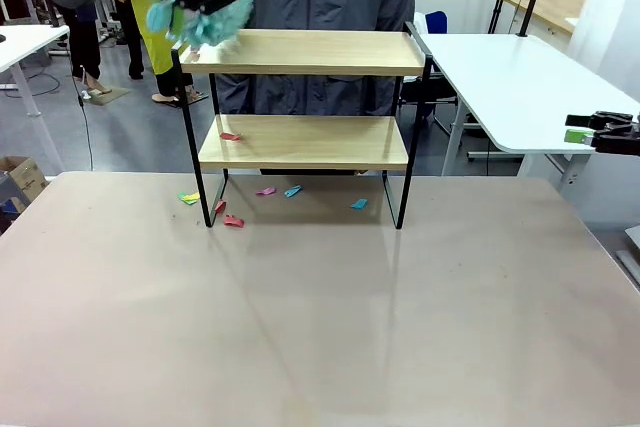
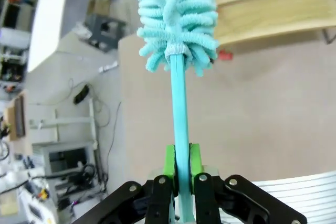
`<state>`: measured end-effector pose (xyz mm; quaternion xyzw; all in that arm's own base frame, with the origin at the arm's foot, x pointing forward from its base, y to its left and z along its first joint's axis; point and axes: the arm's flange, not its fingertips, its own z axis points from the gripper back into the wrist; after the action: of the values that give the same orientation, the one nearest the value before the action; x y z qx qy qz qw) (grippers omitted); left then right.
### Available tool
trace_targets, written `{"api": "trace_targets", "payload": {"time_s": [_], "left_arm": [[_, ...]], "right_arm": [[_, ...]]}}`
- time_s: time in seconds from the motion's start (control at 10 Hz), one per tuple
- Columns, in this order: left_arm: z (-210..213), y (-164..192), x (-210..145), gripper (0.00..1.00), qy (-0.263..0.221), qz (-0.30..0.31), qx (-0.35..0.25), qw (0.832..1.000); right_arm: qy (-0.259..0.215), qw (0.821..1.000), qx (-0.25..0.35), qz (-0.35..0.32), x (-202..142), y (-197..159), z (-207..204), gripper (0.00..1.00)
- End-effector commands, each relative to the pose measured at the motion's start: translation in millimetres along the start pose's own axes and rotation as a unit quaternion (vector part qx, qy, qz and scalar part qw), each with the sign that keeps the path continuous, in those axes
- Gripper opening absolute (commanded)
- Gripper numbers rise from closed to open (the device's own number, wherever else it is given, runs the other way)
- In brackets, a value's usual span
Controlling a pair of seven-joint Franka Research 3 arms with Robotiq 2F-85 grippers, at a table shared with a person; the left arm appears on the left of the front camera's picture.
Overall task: Clean the shelf.
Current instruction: Clean the specific section of the Shelf indicated by the human with the Duster.
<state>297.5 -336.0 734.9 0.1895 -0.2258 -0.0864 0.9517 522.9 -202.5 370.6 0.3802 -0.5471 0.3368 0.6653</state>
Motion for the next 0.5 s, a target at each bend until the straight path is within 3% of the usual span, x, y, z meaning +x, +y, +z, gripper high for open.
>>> {"api": "trace_targets", "payload": {"time_s": [0.0,0.2,0.4], "left_arm": [[-11.9,31.9,-25.3,0.13,-0.037,-0.034,-0.083,0.995],[-11.5,51.7,-37.7,0.13,-0.070,-0.094,-0.173,0.978],[-9.8,68.7,-49.9,0.13,-0.088,-0.179,-0.270,0.942]], "right_arm": [[-0.001,1.000,0.000,0.004,3.9,0.9,-1.1,1.00],[-0.001,1.000,0.000,0.004,3.9,0.9,-1.1,1.00],[-0.001,1.000,0.000,0.004,3.9,0.9,-1.1,1.00]]}}
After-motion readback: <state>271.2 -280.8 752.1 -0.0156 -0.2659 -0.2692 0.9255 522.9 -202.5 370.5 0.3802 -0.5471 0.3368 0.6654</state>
